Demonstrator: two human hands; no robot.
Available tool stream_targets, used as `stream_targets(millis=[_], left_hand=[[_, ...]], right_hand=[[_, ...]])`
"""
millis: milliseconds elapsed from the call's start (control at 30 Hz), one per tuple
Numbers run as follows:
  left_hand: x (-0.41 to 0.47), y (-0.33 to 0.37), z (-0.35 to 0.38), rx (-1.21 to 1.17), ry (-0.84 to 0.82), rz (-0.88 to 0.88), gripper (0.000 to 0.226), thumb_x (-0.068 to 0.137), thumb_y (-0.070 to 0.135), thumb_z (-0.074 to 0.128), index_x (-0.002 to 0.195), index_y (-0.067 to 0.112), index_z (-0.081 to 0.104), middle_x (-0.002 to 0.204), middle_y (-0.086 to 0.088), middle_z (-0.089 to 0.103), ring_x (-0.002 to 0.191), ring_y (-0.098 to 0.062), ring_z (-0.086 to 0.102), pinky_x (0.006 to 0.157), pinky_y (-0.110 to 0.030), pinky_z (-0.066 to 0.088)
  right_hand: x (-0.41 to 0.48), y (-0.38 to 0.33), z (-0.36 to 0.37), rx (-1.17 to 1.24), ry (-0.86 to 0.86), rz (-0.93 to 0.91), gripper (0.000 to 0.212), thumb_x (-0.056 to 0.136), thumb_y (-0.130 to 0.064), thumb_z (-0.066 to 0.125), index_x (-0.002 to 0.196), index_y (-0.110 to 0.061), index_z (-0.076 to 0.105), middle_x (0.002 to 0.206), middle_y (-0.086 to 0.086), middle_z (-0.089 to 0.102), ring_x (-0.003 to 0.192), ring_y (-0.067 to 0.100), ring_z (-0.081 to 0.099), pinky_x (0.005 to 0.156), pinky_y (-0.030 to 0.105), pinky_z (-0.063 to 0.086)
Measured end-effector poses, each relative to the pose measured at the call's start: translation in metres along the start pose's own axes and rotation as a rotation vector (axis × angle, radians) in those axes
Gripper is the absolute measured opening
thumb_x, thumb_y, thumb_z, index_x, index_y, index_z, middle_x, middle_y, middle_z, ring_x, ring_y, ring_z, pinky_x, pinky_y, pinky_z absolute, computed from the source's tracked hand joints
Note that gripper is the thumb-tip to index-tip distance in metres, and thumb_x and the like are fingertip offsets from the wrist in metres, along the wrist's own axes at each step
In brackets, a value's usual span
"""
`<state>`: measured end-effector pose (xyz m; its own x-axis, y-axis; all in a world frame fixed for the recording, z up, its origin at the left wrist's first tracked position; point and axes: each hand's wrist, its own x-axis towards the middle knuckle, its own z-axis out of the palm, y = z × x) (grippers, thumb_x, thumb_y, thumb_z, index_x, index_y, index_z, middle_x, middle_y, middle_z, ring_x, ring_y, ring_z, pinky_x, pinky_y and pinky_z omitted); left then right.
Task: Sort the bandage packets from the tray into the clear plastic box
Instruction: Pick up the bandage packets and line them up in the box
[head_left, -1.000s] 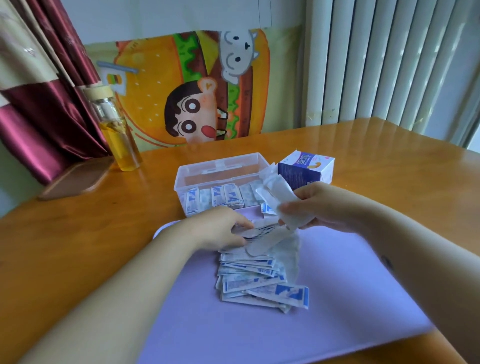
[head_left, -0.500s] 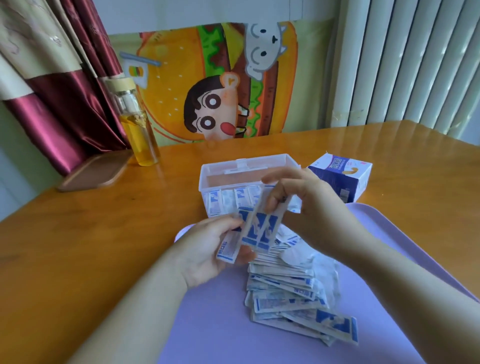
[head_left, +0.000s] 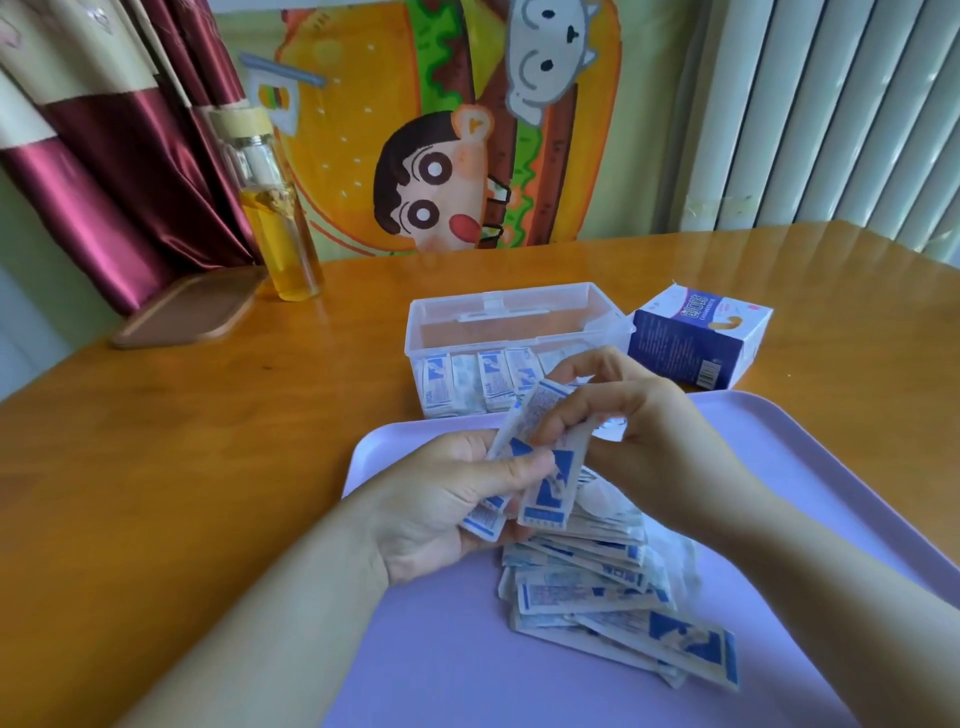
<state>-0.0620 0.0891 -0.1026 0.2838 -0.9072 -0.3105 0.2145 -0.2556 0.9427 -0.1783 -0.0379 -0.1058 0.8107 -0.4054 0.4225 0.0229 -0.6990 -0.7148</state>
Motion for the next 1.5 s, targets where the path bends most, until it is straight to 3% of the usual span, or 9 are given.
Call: stream_targets(millis=[267,400,600,767,900,1067,1200,1333,1500], left_hand=[[0.007,-0.005,0.003,-0.148,0.105,-0.102,0.015,0.075,0.014,0.062,0.083,0.002,0.067,0.063,-0.005,0.061,0.049,-0.009,0.06,0.073,-0.035,0.053],[0.009,-0.004,0.002,-0.284,0.101,-0.071,0.019,0.073,0.006,0.06,0.063,0.007,0.077,0.061,-0.007,0.061,0.048,-0.014,0.063,0.055,-0.032,0.059],[0.005,-0.004,0.002,-0.384,-0.086,-0.192,0.031,0.078,0.002,0.044,0.087,0.002,0.074,0.085,-0.014,0.069,0.059,-0.017,0.063,0.048,-0.024,0.052],[0.006,-0.004,-0.005,-0.458,-0.221,-0.232,0.048,0.079,0.023,0.035,0.097,-0.001,0.073,0.098,-0.019,0.069,0.079,-0.029,0.07,0.065,-0.036,0.058],[0.004,-0.003,0.003,-0.424,-0.214,-0.226,0.035,0.08,0.023,0.047,0.09,0.007,0.076,0.086,-0.01,0.069,0.065,-0.019,0.067,0.07,-0.047,0.057],[0.005,-0.006,0.003,-0.452,-0.189,-0.235,0.025,0.076,0.01,0.053,0.082,0.008,0.077,0.075,-0.007,0.066,0.052,-0.012,0.058,0.056,-0.038,0.058],[0.008,-0.008,0.001,-0.485,-0.128,-0.248,0.018,0.072,0.011,0.057,0.077,0.005,0.074,0.068,-0.005,0.061,0.049,-0.012,0.055,0.047,-0.03,0.053],[0.01,-0.006,-0.002,-0.512,-0.096,-0.167,0.031,0.077,0.012,0.054,0.105,0.007,0.065,0.069,-0.006,0.059,0.048,-0.012,0.055,0.063,-0.045,0.059],[0.011,-0.003,-0.001,-0.598,0.053,-0.048,0.023,0.091,0.007,0.044,0.106,0.009,0.06,0.077,-0.009,0.065,0.042,-0.008,0.051,0.056,-0.033,0.058]], right_hand=[[0.002,0.006,-0.005,0.048,-0.104,0.1,0.054,0.085,0.007,0.055,0.073,-0.043,0.069,0.107,-0.01,0.057,0.097,-0.001,0.055,0.077,0.018,0.047],[0.004,0.008,-0.015,0.18,0.028,0.099,0.048,0.088,0.008,0.053,0.078,-0.035,0.072,0.102,-0.009,0.063,0.1,-0.003,0.057,0.081,0.015,0.046],[0.003,0.005,-0.001,0.19,-0.092,0.059,0.051,0.091,0.011,0.041,0.087,-0.028,0.073,0.112,-0.002,0.058,0.102,0.004,0.058,0.09,0.012,0.042],[0.003,0.01,0.009,0.136,-0.179,0.137,0.054,0.091,0.011,0.038,0.095,-0.029,0.073,0.12,-0.008,0.048,0.11,0.001,0.053,0.097,0.016,0.041],[-0.001,0.006,0.009,0.156,-0.244,0.156,0.057,0.09,0.012,0.033,0.122,-0.027,0.059,0.123,-0.007,0.047,0.103,-0.002,0.052,0.082,0.008,0.042],[0.001,0.008,0.002,0.406,-0.125,0.296,0.049,0.09,-0.005,0.037,0.125,-0.036,0.052,0.12,-0.013,0.059,0.102,0.008,0.06,0.096,0.034,0.048],[-0.002,0.0,0.004,0.279,-0.254,0.245,0.044,0.09,-0.009,0.041,0.128,-0.027,0.055,0.127,-0.017,0.057,0.118,-0.005,0.049,0.106,0.023,0.036],[0.006,-0.001,-0.022,0.058,-0.128,0.224,0.033,0.096,-0.016,0.044,0.123,-0.025,0.059,0.116,-0.016,0.06,0.101,-0.005,0.056,0.085,0.006,0.04],[0.016,0.033,-0.059,-0.593,-0.17,0.508,0.025,0.093,-0.018,0.051,0.108,-0.007,0.067,0.107,0.011,0.067,0.1,0.028,0.06,0.085,0.035,0.049]])
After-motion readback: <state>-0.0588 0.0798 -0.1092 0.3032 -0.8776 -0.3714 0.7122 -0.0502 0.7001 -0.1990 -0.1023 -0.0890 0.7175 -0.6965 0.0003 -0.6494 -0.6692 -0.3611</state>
